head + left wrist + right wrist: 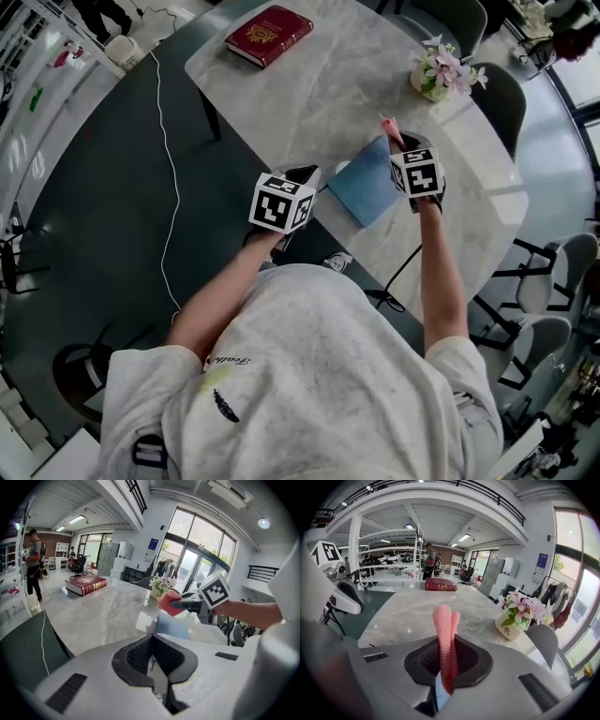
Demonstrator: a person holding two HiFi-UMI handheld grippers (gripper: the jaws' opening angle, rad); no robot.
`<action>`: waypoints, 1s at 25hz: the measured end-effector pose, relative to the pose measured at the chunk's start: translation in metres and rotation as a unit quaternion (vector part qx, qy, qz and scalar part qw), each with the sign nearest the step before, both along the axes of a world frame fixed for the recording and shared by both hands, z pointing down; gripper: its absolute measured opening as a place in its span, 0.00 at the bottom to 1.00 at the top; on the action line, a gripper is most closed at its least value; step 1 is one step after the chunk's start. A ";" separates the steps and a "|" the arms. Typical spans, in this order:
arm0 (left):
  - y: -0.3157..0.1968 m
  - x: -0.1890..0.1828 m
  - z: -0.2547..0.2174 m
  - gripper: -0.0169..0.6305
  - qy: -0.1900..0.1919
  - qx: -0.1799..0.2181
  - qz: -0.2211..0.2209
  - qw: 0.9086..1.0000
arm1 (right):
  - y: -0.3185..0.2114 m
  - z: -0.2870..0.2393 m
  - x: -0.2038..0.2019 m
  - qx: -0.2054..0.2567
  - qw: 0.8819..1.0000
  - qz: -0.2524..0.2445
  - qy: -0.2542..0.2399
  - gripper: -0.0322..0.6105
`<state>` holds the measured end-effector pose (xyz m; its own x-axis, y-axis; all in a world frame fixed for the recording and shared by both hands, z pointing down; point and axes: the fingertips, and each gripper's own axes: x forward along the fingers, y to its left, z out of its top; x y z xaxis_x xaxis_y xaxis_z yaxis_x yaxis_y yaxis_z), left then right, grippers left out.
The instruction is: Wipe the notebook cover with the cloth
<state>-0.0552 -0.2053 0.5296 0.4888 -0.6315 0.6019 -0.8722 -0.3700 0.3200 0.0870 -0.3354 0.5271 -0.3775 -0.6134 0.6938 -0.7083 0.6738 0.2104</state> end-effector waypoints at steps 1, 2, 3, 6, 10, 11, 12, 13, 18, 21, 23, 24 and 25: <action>-0.001 -0.002 0.000 0.04 -0.001 -0.001 -0.006 1.000 | -0.004 0.005 0.000 -0.002 1.000 -0.003 0.007 0.07; -0.001 -0.003 0.000 0.04 -0.002 -0.001 -0.011 1.000 | -0.007 0.011 -0.001 -0.005 1.000 -0.007 0.014 0.07; -0.002 -0.004 0.000 0.04 -0.003 -0.002 -0.015 1.000 | -0.009 0.018 -0.001 -0.009 1.000 -0.011 0.022 0.07; -0.003 -0.005 0.000 0.04 -0.005 -0.004 -0.024 1.000 | -0.011 0.038 -0.004 -0.026 0.998 -0.029 0.044 0.07; -0.005 -0.006 0.000 0.04 -0.007 -0.005 -0.030 1.000 | -0.006 0.057 -0.008 -0.051 0.997 -0.041 0.051 0.07; -0.006 -0.005 0.000 0.04 -0.007 -0.006 -0.031 0.999 | -0.005 0.060 -0.010 -0.055 0.996 -0.043 0.051 0.07; -0.006 -0.005 0.000 0.04 -0.007 -0.006 -0.031 0.999 | -0.003 0.062 -0.012 -0.058 0.996 -0.046 0.051 0.07; -0.007 -0.004 0.001 0.04 -0.006 -0.006 -0.031 0.999 | -0.002 0.064 -0.014 -0.060 0.996 -0.049 0.051 0.07; -0.007 0.000 0.001 0.04 -0.004 -0.008 -0.025 1.000 | 0.006 0.066 -0.026 -0.067 0.995 -0.064 0.048 0.07; -0.005 0.000 0.002 0.04 -0.003 -0.008 -0.021 1.000 | 0.012 0.068 -0.031 -0.070 0.994 -0.070 0.048 0.07; -0.004 -0.001 0.002 0.04 -0.003 -0.008 -0.020 1.000 | 0.018 0.068 -0.035 -0.071 0.994 -0.073 0.049 0.07; -0.004 -0.002 0.002 0.04 -0.002 -0.008 -0.019 1.000 | 0.020 0.068 -0.038 -0.071 0.993 -0.075 0.048 0.07; -0.003 -0.003 0.002 0.04 -0.002 -0.007 -0.018 1.000 | 0.023 0.069 -0.040 -0.071 0.993 -0.077 0.047 0.07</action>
